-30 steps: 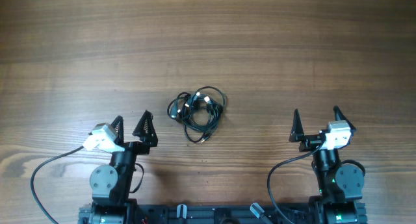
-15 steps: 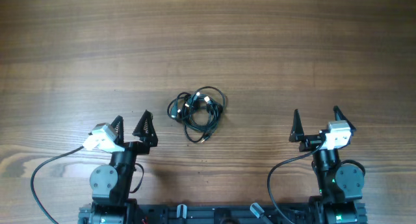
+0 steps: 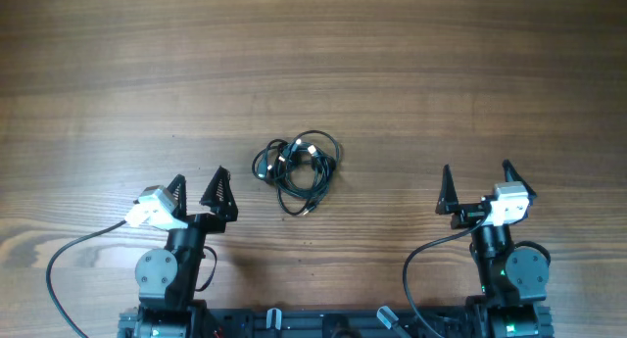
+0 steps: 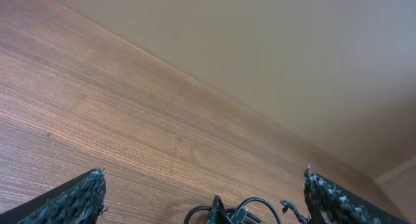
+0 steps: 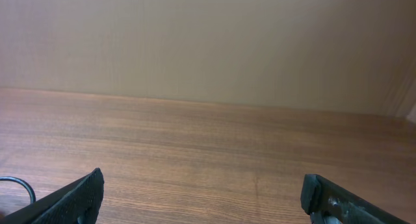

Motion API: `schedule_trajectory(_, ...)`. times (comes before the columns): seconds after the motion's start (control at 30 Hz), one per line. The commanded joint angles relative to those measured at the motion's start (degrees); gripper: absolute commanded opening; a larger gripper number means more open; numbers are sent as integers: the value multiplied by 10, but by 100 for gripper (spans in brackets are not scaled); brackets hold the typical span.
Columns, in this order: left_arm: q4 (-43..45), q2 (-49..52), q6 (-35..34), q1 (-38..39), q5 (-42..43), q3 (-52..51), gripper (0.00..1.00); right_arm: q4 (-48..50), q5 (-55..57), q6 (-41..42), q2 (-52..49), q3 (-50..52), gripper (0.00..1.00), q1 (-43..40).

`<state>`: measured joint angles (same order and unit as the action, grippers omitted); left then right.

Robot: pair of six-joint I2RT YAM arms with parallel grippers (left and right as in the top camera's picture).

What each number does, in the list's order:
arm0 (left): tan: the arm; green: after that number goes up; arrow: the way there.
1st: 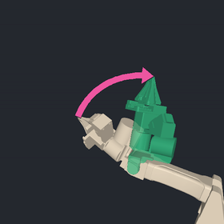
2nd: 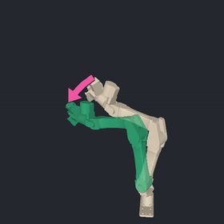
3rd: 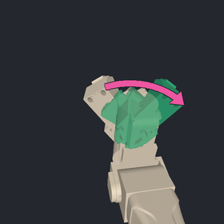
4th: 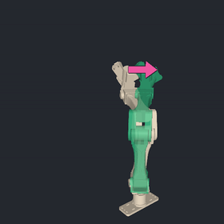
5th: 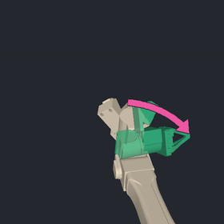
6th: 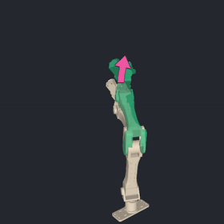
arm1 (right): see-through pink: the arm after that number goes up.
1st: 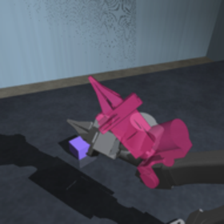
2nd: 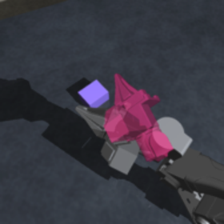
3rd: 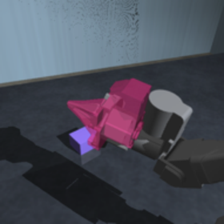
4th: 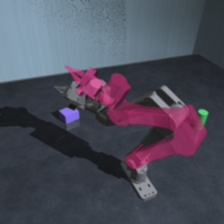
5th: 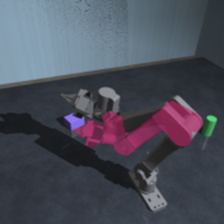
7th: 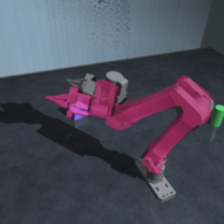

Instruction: Untangle cables

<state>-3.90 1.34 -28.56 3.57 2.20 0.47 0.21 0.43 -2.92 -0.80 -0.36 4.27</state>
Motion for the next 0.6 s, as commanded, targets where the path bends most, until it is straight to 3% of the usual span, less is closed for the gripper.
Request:
schedule_trajectory(0.0, -4, 2, 11, -4, 1, -1, 100, 1, -5, -5, -2, 0, 100, 3)
schedule_trajectory(0.57, -4, 2, 11, -4, 0, -1, 100, 1, -5, -5, -2, 0, 100, 3)
